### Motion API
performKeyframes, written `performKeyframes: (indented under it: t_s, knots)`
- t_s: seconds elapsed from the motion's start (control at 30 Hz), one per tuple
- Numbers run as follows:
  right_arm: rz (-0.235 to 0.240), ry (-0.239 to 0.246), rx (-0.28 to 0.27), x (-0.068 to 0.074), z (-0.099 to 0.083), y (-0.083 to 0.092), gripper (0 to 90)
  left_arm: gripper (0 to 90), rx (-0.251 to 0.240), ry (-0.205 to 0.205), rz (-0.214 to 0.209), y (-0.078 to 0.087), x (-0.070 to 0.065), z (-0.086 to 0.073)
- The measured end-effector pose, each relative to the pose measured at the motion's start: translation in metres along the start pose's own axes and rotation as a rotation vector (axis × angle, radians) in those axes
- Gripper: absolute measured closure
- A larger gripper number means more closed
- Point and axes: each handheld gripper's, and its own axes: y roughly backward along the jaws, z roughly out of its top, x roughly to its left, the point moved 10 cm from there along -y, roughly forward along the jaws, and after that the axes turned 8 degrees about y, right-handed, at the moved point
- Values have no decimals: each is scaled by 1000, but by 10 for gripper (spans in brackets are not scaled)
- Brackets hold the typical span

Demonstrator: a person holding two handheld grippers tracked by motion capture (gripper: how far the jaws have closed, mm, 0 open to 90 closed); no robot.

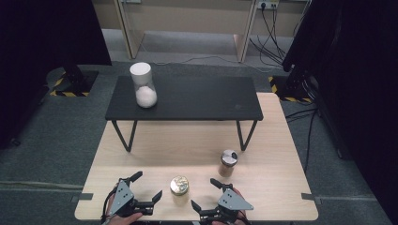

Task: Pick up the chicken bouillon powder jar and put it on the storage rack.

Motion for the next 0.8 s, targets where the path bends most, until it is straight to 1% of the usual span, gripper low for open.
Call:
performKeyframes:
  t_s: [0.4, 0.8]
  knots:
    - [27, 8, 11, 11, 0, -10, 29, 5, 1, 3, -2, 0, 0, 0]
    - [44, 19, 18, 20, 1, -20, 35, 5, 3, 7, -4, 0, 0, -1]
